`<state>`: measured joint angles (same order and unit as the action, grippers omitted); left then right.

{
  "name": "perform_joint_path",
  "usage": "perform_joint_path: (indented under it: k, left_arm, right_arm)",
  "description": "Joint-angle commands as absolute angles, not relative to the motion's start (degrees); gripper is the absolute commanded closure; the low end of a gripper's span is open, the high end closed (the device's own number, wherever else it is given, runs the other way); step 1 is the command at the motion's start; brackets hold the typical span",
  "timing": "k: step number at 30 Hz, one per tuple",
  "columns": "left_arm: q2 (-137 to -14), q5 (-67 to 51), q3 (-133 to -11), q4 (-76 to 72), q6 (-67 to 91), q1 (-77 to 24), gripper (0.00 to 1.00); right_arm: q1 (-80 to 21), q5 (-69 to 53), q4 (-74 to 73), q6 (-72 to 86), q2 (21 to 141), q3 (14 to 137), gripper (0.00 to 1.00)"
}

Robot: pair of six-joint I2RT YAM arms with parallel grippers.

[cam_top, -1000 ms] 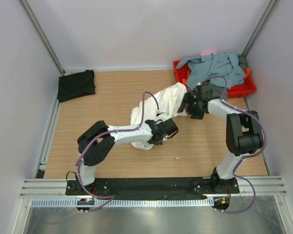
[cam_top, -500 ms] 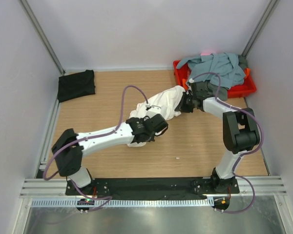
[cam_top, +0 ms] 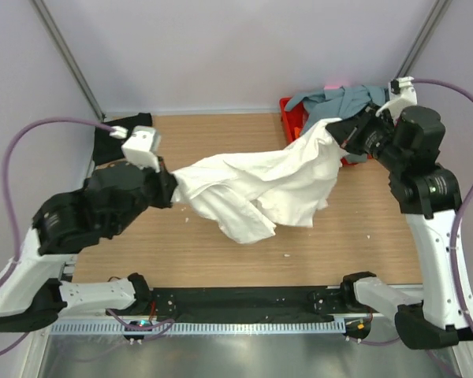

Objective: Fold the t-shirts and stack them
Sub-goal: Flatten the tshirt out

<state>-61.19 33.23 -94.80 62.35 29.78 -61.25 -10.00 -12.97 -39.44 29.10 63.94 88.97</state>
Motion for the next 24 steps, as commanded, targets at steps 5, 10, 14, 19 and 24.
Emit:
perform_joint_path:
  k: [5,10,14,19,24]
  left_arm:
    - [-56.3,41.7,-87.7,71.8,27.9,-57.9,0.94]
    - [-56.2,28.9,-78.8,70.0,26.0,-45.3,0.14]
    - [-58.8,30.7,-75.5,72.8,30.6,-39.7,0.0]
    - [-61.2,20.8,-74.3,69.8,34.2,-39.7,0.07]
    - [-61.3,13.5,-66.0,60.4,40.3,-44.1,0.21]
  right_arm:
    - [-6.7,-6.9,-50.1,29.5,69.9,86.7,0.99]
    - [-4.6,-4.1,-47.9,27.8,74.1,81.5,0.01]
    - [-4.1,-1.6,-46.7,25.9,74.6,77.2,0.0]
    - [-4.3,-1.9,-46.4,25.0,71.9,72.4,0.0]
    - [-14.1,-3.9,-44.2,30.2,62.3,59.7,0.0]
